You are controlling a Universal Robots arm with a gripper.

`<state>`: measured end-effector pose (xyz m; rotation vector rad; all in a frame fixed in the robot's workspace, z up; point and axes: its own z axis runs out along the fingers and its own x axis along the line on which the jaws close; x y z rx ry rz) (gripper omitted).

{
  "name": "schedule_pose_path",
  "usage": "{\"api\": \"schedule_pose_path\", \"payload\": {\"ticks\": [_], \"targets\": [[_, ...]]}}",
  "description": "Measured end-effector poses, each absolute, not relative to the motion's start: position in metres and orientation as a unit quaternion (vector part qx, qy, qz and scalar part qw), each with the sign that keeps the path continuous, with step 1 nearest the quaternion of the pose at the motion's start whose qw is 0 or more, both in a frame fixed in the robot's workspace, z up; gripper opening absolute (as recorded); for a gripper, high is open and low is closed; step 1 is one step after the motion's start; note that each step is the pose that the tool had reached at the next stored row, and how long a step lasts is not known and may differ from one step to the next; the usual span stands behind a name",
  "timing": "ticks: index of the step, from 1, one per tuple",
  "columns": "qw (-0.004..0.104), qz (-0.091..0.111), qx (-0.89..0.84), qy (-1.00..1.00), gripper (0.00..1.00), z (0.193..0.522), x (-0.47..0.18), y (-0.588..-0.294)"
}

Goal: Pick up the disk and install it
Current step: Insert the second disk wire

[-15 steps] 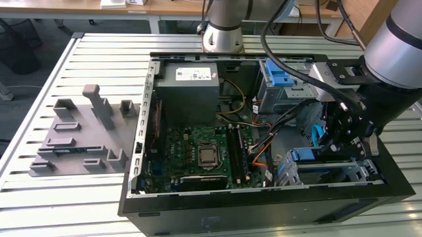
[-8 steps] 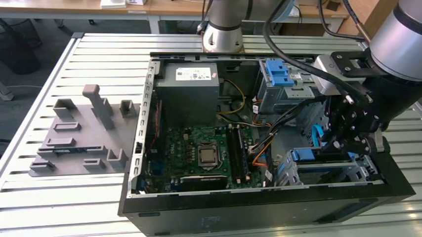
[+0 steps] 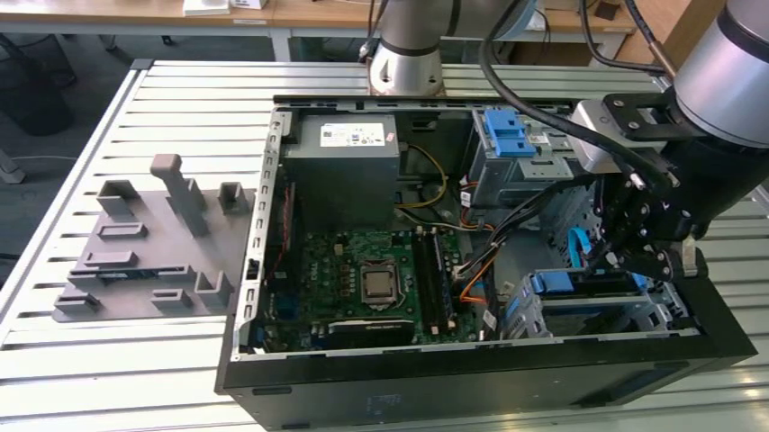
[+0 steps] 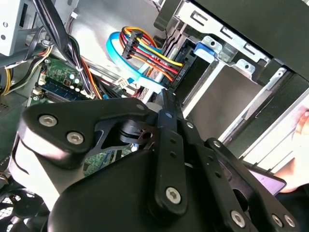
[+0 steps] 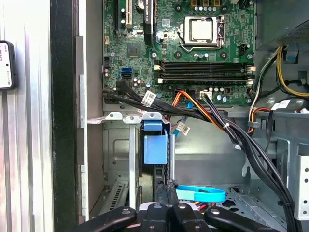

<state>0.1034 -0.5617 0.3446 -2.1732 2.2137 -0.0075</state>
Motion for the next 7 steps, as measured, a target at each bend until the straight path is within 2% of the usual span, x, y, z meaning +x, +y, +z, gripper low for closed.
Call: {"api": "schedule_pose_path", "payload": {"ticks": [7], "targets": [[0.020,-0.002,-0.700,0.713,0.11,0.3448,0.1034,-0.5617]]}}
